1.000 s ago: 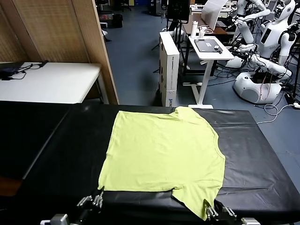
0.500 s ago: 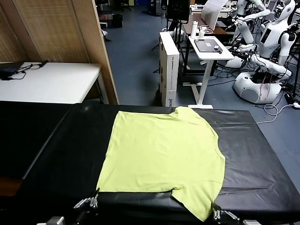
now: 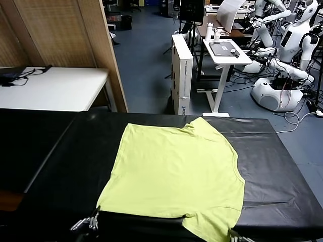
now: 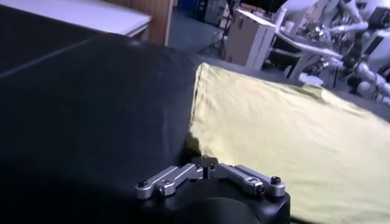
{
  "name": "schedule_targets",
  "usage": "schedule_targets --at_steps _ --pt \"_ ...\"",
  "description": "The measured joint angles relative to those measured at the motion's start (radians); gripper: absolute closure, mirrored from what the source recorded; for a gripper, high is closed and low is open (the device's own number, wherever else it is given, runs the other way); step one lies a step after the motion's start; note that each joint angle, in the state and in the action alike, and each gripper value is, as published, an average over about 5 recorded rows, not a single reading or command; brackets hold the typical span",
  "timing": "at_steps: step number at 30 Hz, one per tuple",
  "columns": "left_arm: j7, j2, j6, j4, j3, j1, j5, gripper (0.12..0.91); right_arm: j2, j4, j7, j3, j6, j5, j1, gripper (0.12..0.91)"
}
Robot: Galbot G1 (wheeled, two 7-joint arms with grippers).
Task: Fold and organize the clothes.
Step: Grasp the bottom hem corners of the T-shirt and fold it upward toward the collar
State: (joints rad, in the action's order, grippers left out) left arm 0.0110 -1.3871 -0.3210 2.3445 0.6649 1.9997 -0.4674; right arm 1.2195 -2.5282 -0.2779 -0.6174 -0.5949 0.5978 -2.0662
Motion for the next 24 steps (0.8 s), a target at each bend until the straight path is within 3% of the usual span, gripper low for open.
schedule_targets --at_steps 11,24 --pt "0.005 -0.028 -0.017 -0.031 -0.016 -0.154 -0.066 0.885 -0.022 0.071 0.030 -0.033 0.042 0.079 0.198 0.885" --pt "0.019 -0.025 -0.041 -0.148 -0.047 -0.347 -0.066 0.885 -0.050 0.248 0.029 -0.019 0.057 0.092 0.426 0.885"
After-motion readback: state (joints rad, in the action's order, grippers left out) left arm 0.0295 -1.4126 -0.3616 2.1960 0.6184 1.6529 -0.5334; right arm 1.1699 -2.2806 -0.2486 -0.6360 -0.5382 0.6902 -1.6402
